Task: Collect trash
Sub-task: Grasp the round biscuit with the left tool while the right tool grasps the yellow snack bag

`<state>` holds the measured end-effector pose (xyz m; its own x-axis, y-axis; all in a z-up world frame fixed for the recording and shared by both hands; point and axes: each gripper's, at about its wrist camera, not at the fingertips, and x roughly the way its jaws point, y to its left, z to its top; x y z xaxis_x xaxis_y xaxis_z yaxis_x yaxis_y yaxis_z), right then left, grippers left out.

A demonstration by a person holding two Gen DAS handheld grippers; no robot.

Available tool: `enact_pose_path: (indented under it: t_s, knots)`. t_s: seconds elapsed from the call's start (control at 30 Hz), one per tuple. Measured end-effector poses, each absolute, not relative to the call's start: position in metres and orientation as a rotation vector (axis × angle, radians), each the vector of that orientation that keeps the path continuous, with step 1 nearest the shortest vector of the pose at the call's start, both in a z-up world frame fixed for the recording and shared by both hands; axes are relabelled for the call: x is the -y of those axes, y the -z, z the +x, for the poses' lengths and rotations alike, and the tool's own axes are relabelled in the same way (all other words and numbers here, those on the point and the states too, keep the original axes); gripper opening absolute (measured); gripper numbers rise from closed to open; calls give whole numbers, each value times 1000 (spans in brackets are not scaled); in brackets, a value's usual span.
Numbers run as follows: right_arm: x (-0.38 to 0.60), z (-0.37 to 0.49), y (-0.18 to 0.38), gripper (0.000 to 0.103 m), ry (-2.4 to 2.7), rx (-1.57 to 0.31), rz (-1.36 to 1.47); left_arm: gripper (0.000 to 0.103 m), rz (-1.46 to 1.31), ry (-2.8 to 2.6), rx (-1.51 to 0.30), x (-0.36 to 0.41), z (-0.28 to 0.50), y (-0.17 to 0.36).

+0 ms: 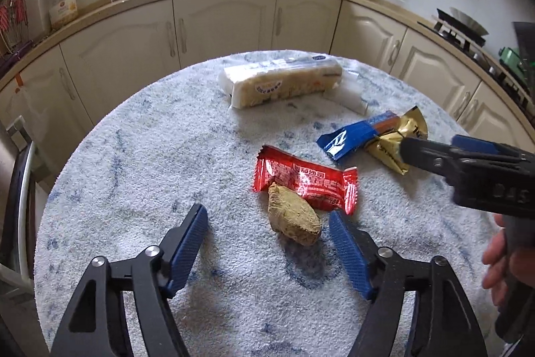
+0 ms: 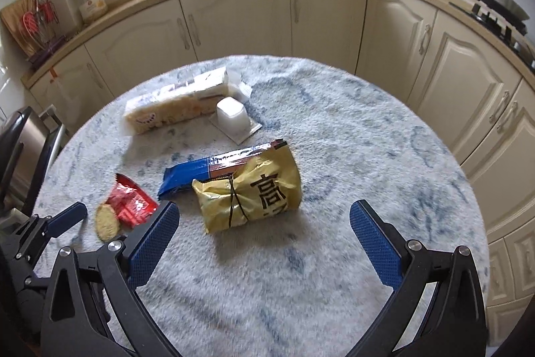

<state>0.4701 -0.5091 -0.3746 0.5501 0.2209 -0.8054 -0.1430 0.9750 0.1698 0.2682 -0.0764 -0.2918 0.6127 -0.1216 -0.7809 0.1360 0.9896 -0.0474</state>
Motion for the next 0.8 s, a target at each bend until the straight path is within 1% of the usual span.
enact_pose_path:
  t_s: [0.07,0.1,0.13,0.17,0.2,0.23,0.27,0.33,0.5,0.8]
  knots:
    - [504,480,385,103,-222,-985,77,54,10,152,-899,79,277,292]
    - [501,484,390,103,-229,-992,67,51,6,155,-897,77,277,292]
    - [499,486,392,98,-237,-995,62,44,-7,165,-898,76,279,292]
    - [498,487,394,94,-246,-989,63,39,-11,169,-897,75,277,291]
    - [497,486,393,88,-248,-978,55,36,-13,172,-898,73,277,290]
    - [495,485,393,77,-255,-970,44,33,-13,171,-896,72,275,289]
    - [495,484,391,74,-260,-965,37,30,-22,176,-896,71,270,288]
    - [497,482,391,71,-274,-965,51,25,-41,186,-901,72,271,289]
    - [510,464,387,70,-280,-958,103,25,-82,181,-897,65,271,290]
    - [534,412,360,70,-284,-906,182,25,-66,189,-828,64,240,257]
